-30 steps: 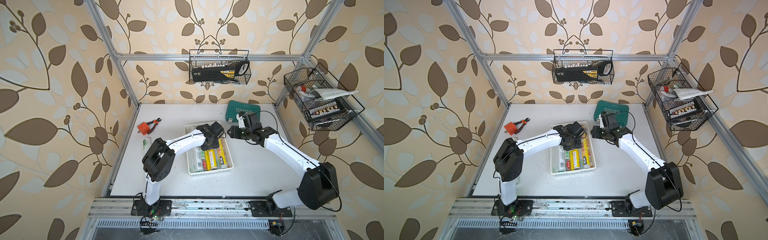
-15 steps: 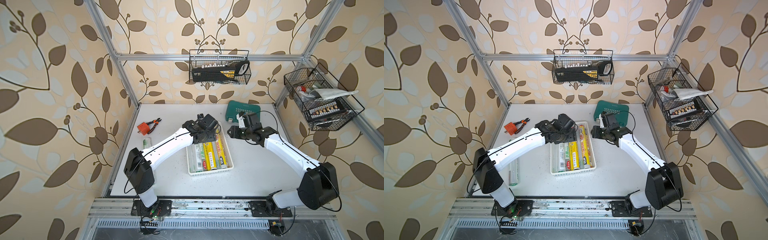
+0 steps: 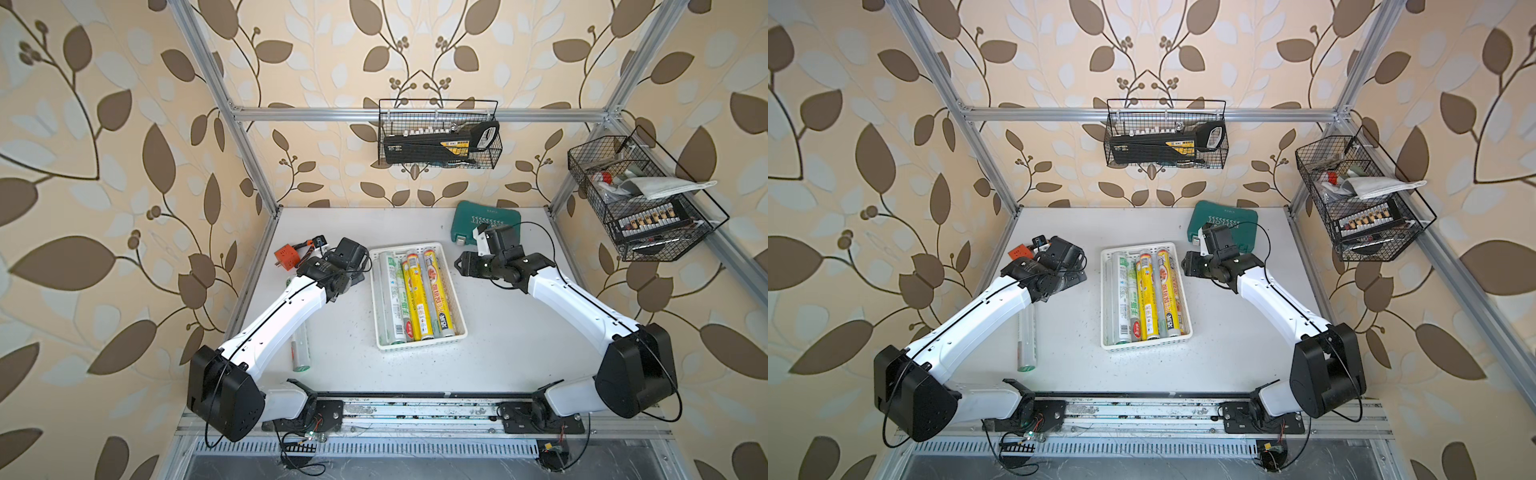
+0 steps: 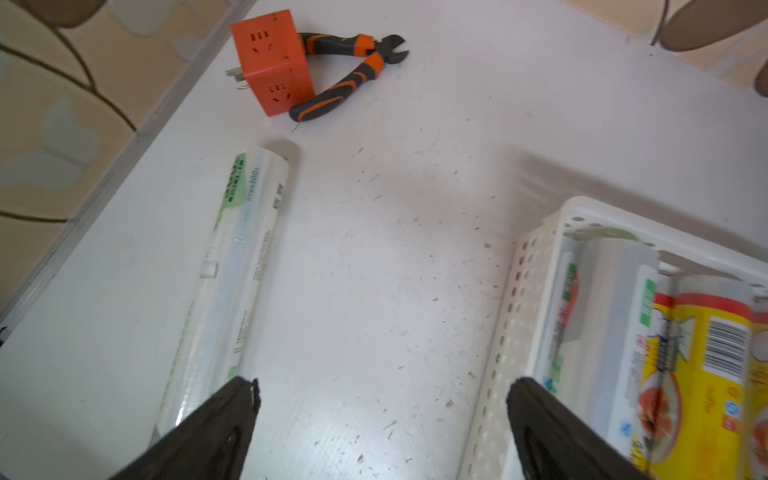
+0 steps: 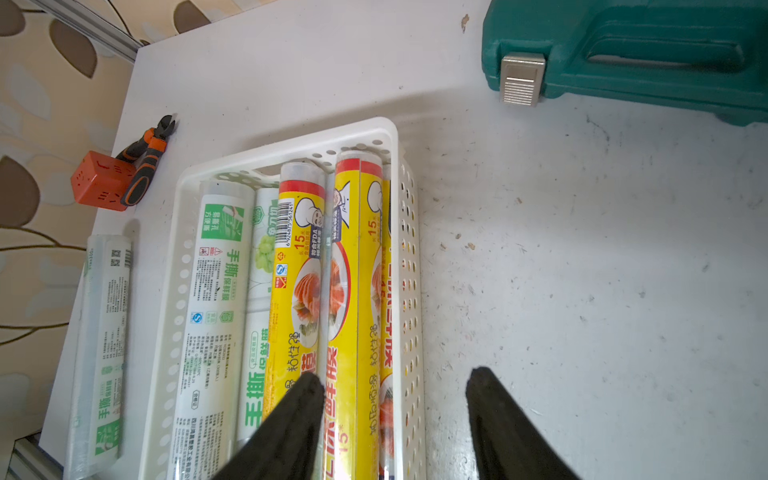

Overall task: Put the plastic wrap into the basket
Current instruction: Pick up the plastic wrap from the center of the board.

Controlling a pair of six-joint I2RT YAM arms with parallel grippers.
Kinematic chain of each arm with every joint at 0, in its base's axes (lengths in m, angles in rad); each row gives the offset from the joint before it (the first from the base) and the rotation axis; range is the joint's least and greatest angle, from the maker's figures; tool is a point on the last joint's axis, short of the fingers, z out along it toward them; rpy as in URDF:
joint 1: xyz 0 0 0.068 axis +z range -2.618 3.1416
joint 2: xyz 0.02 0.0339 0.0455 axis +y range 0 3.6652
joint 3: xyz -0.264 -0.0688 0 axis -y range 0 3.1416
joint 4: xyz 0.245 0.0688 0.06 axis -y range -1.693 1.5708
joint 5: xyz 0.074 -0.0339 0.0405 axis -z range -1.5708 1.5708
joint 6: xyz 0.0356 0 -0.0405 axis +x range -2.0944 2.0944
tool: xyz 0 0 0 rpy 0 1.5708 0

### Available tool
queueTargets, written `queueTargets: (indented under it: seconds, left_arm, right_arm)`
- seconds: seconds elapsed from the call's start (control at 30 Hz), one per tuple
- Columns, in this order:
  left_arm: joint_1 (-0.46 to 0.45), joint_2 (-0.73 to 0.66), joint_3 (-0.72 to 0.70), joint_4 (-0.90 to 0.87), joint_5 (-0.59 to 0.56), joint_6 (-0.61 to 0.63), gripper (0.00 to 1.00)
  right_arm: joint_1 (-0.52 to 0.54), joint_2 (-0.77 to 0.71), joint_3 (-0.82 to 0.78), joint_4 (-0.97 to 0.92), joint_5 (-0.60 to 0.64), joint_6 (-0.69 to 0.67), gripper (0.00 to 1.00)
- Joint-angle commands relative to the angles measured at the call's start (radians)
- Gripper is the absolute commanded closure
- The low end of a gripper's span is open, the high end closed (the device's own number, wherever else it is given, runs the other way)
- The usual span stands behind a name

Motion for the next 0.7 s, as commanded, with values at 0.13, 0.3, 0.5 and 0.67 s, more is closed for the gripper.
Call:
queueTargets:
  seconds: [0.13, 0.3, 0.5, 0.67]
  left_arm:
    - [0.2, -0.064, -0.155, 0.094, 0.046, -0.013, 0.01]
    - [0.366, -0.093, -0.273, 0.166, 0.175, -0.028, 0.01]
    - [0.52, -0.071, -0.351, 0.249, 0.292, 0.022, 0.01]
    - [0.547, -0.06, -0.381, 0.317, 0.337, 0.065, 0.01]
  right_arm:
    - [-0.002, 0.01, -0.015, 0.005, -0.007, 0.011, 0.41]
    - [-0.003, 0.012, -0.013, 0.003, -0.009, 0.01, 0.41]
    - [-0.003, 0.014, -0.013, 0.005, -0.013, 0.011, 0.41]
    - [-0.001, 0.016, -0.014, 0.006, -0.013, 0.011, 0.41]
